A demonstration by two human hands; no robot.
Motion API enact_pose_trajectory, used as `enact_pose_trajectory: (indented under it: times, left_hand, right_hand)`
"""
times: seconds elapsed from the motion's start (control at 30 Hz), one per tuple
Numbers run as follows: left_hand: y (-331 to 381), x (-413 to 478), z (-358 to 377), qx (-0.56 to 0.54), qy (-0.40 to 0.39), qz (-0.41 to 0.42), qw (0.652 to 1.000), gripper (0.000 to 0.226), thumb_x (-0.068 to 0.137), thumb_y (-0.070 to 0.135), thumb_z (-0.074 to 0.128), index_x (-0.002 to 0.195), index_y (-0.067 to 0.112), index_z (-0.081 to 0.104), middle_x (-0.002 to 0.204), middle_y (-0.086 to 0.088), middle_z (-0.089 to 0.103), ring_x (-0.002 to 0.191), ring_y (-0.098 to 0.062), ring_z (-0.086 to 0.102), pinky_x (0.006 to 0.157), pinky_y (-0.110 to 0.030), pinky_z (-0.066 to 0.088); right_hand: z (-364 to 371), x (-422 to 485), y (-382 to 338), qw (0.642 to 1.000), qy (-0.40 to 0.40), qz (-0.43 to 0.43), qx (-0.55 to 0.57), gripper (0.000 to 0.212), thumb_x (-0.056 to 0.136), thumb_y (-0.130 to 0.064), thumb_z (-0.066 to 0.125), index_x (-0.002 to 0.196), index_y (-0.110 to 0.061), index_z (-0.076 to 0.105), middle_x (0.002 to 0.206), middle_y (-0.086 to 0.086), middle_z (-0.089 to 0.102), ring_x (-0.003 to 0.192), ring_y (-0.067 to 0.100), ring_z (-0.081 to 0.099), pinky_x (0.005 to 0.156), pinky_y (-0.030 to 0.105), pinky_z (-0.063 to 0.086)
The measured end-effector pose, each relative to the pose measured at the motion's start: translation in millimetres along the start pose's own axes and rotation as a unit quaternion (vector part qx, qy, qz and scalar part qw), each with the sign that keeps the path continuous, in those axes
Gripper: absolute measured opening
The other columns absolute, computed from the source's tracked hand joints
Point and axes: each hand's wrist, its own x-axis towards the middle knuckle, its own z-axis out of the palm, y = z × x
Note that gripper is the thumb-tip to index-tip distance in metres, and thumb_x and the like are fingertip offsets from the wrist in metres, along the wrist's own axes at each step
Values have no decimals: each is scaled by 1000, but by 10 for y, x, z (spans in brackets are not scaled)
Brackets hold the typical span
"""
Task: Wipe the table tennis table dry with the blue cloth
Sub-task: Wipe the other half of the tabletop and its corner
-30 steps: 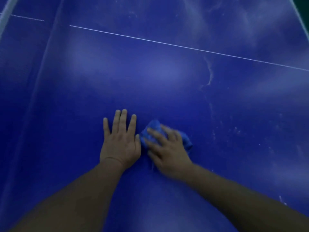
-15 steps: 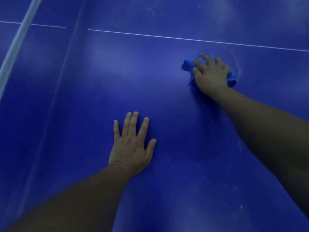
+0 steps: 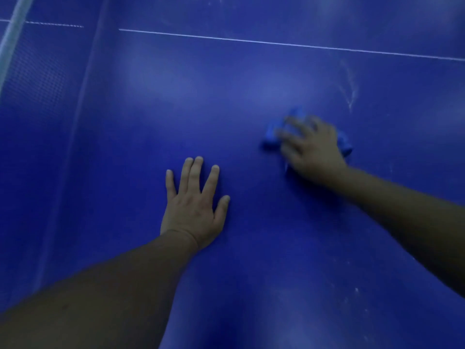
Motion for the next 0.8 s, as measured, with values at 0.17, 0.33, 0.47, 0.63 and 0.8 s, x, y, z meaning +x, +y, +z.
enact_pose_trajectory:
  times: [0.17, 0.33, 0.47, 0.63, 0.8]
  left_hand:
    - [-2, -12, 0, -14, 1, -2, 1000, 68, 98, 50, 19, 157, 19, 26, 164, -13, 15, 153, -27, 3, 121, -60, 1]
    - [-11, -1, -8, -18, -2, -2, 1000, 67, 97, 46, 17, 157, 18, 26, 165, -14, 14, 153, -27, 2, 121, -59, -3]
    - [-1, 10, -39, -17, -15, -8, 1000, 68, 96, 47, 13, 159, 20, 20, 166, -11, 7, 153, -25, -4, 121, -57, -7]
    - [15, 13, -66, -27, -21, -8, 999, 61, 102, 42, 24, 159, 21, 16, 166, -10, 2, 153, -24, -8, 121, -56, -10]
    - [-17, 6, -67, -76, 1, 2, 997, 63, 99, 41, 27, 158, 18, 24, 166, -12, 9, 154, -26, -2, 121, -54, -11]
  right_hand:
    - [46, 237, -344, 993, 22, 119, -5, 46, 94, -45, 42, 134, -36, 61, 151, 1, 49, 131, 46, 42, 101, 57, 34]
    - [-154, -1616, -1569, 976, -101, -187, 56, 48, 90, -48, 54, 137, -42, 55, 155, -3, 43, 138, 39, 36, 103, 63, 38]
    - [-166, -1763, -1442, 948, -111, -292, 62, 46, 94, -49, 51, 139, -41, 50, 156, -3, 39, 138, 37, 39, 105, 59, 34]
    - [34, -382, -722, 989, 12, 147, 15, 42, 95, -43, 46, 134, -39, 59, 149, 0, 52, 130, 45, 45, 102, 59, 37]
    - [63, -429, -1292, 992, 4, 128, -7, 46, 95, -44, 40, 136, -39, 59, 150, -3, 50, 132, 43, 43, 102, 58, 34]
